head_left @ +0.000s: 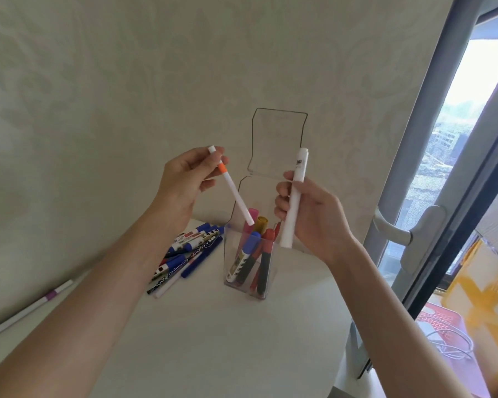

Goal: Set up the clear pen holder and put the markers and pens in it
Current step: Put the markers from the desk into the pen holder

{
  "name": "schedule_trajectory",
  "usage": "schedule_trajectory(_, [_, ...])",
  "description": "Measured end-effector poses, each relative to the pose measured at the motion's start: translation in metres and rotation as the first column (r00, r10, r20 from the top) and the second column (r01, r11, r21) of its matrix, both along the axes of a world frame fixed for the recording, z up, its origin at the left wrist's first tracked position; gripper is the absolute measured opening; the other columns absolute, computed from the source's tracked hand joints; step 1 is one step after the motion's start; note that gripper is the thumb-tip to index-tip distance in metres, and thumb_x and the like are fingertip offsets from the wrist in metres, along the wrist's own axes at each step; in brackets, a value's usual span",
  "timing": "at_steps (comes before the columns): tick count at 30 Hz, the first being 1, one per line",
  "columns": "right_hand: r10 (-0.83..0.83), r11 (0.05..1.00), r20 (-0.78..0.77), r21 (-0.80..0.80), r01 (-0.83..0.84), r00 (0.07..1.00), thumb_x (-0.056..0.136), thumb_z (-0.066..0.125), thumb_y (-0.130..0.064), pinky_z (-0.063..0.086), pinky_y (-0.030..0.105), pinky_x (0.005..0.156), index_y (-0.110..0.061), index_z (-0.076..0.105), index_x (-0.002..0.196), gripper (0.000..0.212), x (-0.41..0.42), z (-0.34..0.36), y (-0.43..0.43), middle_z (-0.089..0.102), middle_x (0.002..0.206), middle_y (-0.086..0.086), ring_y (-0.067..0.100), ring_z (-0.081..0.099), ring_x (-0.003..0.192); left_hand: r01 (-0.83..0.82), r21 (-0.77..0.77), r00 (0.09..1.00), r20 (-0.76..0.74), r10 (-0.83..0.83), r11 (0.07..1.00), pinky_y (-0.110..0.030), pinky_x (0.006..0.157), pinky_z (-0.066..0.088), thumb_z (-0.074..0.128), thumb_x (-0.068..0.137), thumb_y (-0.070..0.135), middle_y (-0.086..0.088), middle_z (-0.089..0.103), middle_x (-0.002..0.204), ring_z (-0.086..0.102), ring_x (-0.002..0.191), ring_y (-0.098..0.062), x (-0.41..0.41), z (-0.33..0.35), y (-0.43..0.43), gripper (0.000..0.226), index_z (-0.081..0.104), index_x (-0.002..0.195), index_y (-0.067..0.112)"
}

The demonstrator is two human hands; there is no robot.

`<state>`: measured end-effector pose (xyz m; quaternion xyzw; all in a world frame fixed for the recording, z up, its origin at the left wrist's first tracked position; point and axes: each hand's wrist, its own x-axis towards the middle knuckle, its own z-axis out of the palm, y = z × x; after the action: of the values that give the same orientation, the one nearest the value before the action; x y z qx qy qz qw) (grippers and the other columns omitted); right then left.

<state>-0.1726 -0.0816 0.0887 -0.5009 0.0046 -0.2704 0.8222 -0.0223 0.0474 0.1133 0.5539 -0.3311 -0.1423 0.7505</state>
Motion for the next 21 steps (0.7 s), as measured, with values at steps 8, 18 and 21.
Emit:
schedule_trajectory(8, [-0.621, 0.491, -0.145, -0.837, 0.239, 0.770, 0.096, 0.035, -0.022, 0.035, 0.025, 0.049, -0.032, 0.039, 0.118, 0.024, -0.007, -0.005, -0.001, 0.054, 0.076, 0.002, 0.010, 0.042, 0.053, -0.158, 0.150, 0.916, 0.391, 0.089, 0.976, -0.017, 0.079, 0.046, 0.060, 0.085, 0.021, 0.001, 0.067, 0.096, 0.062, 0.085, -0.007, -0.001, -0.010, -0.010, 0.019, 0.066, 0.103, 0.020])
schedule_trajectory(18, [-0.672, 0.370, -0.077, -0.897, 0.243, 0.736, 0.075, 0.072, -0.010, 0.043, 0.014, 0.046, -0.024, 0.057, 0.088, 0.024, -0.006, 0.015, -0.012, 0.067, 0.087, 0.000, 0.005, 0.061, 0.054, -0.537, 0.315, 0.350, 0.927, -0.133, 0.783, -0.028, 0.083, 0.031, 0.051, 0.087, 0.037, 0.004, 0.058, 0.104, 0.044, 0.097, -0.013, 0.011, -0.059, -0.016, 0.027, 0.067, 0.100, 0.020])
schedule_trajectory(21, [-0.700, 0.327, -0.051, -0.909, 0.257, 0.712, 0.077, 0.073, -0.023, 0.038, 0.011, 0.038, -0.020, 0.048, 0.093, 0.030, 0.008, 0.021, -0.006, 0.063, 0.079, 0.003, 0.012, 0.052, 0.051, -0.484, 0.358, 0.426, 0.894, -0.142, 0.799, -0.030, 0.088, 0.033, 0.043, 0.087, 0.048, 0.004, 0.053, 0.113, 0.037, 0.097, -0.008, 0.016, -0.076, -0.009, 0.039, 0.066, 0.106, 0.023])
